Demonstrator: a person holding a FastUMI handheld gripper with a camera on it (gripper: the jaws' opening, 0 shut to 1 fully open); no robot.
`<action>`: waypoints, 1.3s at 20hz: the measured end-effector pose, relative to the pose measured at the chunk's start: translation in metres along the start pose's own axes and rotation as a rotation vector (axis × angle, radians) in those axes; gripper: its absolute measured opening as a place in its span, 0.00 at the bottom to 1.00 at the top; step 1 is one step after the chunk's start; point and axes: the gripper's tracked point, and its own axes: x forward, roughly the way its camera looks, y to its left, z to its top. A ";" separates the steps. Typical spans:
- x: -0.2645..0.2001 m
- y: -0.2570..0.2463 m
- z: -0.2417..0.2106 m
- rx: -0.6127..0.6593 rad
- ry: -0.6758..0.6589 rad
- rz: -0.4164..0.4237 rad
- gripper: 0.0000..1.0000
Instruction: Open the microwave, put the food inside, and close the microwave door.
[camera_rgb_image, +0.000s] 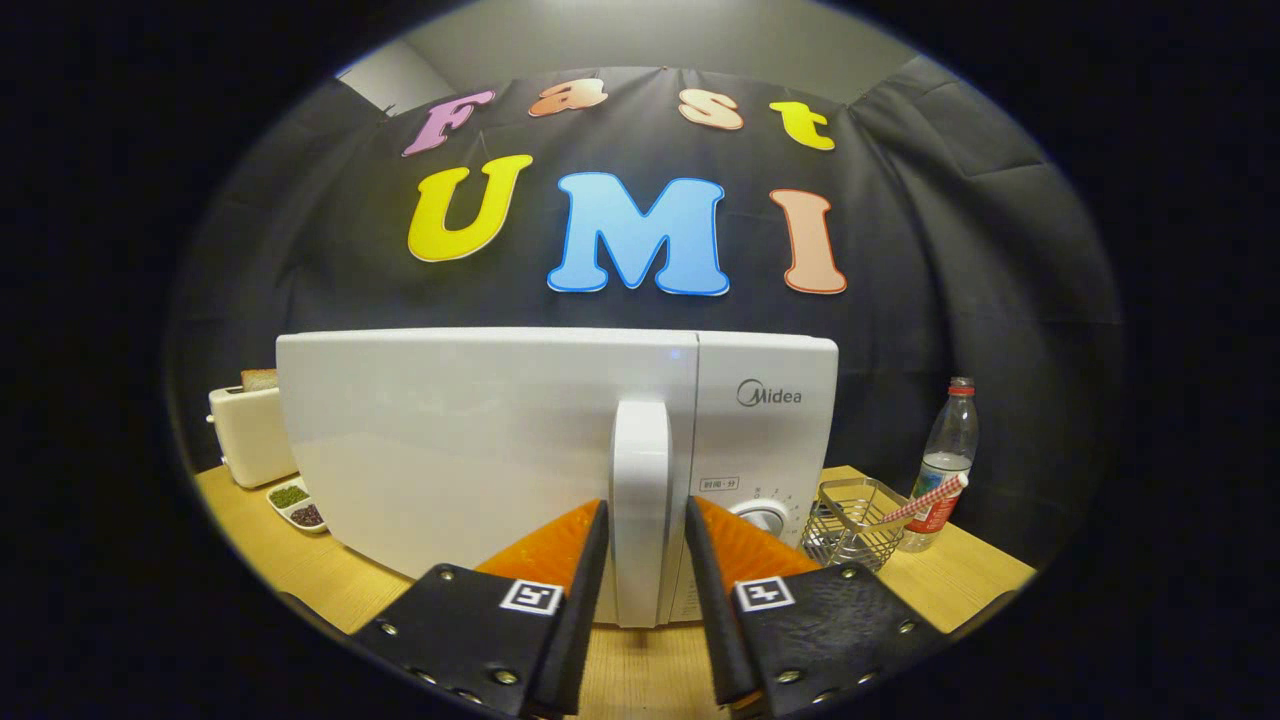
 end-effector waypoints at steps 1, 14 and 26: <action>-0.001 0.002 -0.002 0.007 0.002 -0.002 0.38; -0.071 0.024 -0.007 0.035 -0.026 0.064 0.11; -0.171 0.099 -0.019 0.002 -0.052 0.209 0.11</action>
